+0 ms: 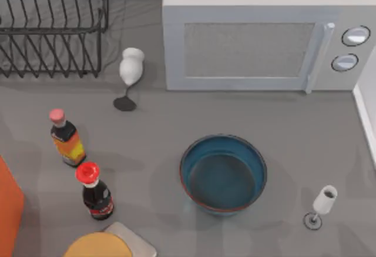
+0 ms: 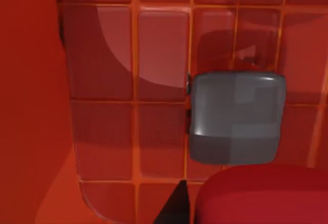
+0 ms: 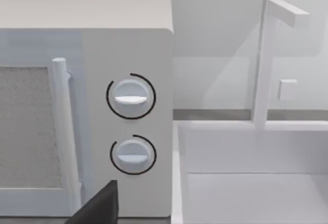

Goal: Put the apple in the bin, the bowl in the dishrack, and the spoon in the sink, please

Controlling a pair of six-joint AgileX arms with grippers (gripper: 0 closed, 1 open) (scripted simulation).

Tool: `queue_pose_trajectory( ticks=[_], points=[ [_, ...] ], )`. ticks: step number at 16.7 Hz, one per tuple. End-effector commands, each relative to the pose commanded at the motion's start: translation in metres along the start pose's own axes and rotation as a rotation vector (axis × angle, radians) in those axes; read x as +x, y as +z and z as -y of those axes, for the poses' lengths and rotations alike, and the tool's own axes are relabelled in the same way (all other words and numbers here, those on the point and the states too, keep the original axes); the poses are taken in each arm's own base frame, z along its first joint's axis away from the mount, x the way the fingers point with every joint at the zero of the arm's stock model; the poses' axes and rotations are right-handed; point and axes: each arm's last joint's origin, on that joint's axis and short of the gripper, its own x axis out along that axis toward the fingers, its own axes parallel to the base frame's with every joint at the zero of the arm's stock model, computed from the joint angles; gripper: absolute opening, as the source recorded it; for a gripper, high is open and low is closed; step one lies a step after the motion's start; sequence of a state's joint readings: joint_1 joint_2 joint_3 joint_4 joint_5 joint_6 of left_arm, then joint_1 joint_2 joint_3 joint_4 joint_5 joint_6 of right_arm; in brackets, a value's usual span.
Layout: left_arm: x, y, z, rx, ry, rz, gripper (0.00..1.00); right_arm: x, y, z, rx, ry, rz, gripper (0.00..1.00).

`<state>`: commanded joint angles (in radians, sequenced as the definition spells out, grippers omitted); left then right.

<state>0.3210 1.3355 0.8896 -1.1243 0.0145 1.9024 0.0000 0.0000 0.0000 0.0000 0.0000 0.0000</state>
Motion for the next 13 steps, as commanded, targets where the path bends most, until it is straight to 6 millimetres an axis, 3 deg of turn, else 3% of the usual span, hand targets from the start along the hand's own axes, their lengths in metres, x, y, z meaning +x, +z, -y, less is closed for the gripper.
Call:
queue_pose_trajectory(
  ticks=[4,13],
  points=[
    [0.0014,0.0,0.0001,0.002,-0.001,0.001,0.0,0.0,0.0,0.0,0.0,0.0,0.0,1.0],
    [0.0014,0.0,0.0001,0.002,-0.001,0.001,0.68,0.0,0.0,0.0,0.0,0.0,0.0,1.0]
  ],
)
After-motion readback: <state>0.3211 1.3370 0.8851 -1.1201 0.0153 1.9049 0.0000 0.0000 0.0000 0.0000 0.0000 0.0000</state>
